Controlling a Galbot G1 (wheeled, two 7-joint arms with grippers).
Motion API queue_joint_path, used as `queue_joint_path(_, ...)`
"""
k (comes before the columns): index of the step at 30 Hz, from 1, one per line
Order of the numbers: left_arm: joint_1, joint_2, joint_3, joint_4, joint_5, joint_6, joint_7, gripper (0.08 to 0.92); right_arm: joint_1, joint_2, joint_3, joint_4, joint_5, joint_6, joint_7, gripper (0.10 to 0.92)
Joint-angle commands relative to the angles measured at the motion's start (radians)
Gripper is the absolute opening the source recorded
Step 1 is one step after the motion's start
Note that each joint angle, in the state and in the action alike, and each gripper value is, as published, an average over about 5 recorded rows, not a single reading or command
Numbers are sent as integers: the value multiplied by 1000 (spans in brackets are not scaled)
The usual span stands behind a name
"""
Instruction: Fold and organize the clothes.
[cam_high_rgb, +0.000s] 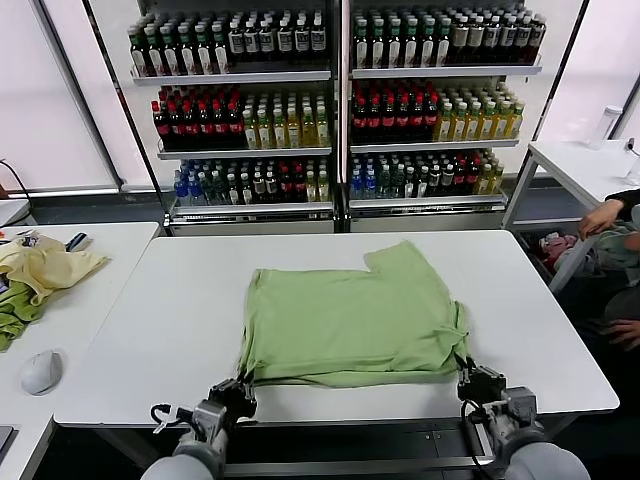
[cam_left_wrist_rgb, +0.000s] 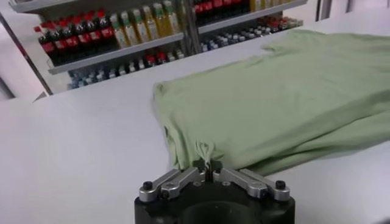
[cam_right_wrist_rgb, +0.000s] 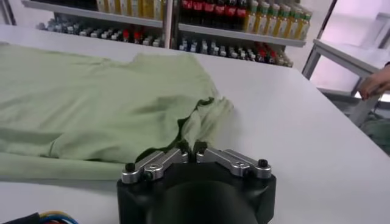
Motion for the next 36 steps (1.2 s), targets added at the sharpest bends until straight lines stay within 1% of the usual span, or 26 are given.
queue_joint_path(1, 144, 25, -10, -142, 32, 0, 1, 103, -102, -9, 42, 70, -90, -2, -37, 143)
queue_joint_path(3, 115, 32, -6, -132, 32, 0, 2, 103, -86, 0, 35, 62, -105, -3, -29, 146)
queue_joint_path(5, 83, 42, -2, -117, 31, 0, 5, 103, -74, 8, 31, 56, -113, 2, -24, 168)
queue_joint_path(13, -57, 95, 20, -29, 24, 0, 14, 103, -62, 25, 30, 43, -127, 15, -22, 414)
queue_joint_path(19, -130, 122, 32, 15, 5, 0, 13, 103, -61, 35, 35, 45, -135, 19, -22, 587)
queue_joint_path(24, -193, 122, 54, 80, -5, 1, 13, 103, -58, 41, 41, 48, -136, 24, -22, 733)
queue_joint_path(27, -212, 115, 67, 118, -4, 1, 14, 103, -53, 41, 40, 50, -136, 32, -22, 798)
queue_joint_path(32, -200, 104, 77, 123, -3, 1, 21, 107, -41, 42, 37, 54, -129, 66, -21, 821)
queue_joint_path(36, -181, 95, 74, 90, -9, 0, 35, 180, -6, 41, 34, 45, -85, 124, 10, 823)
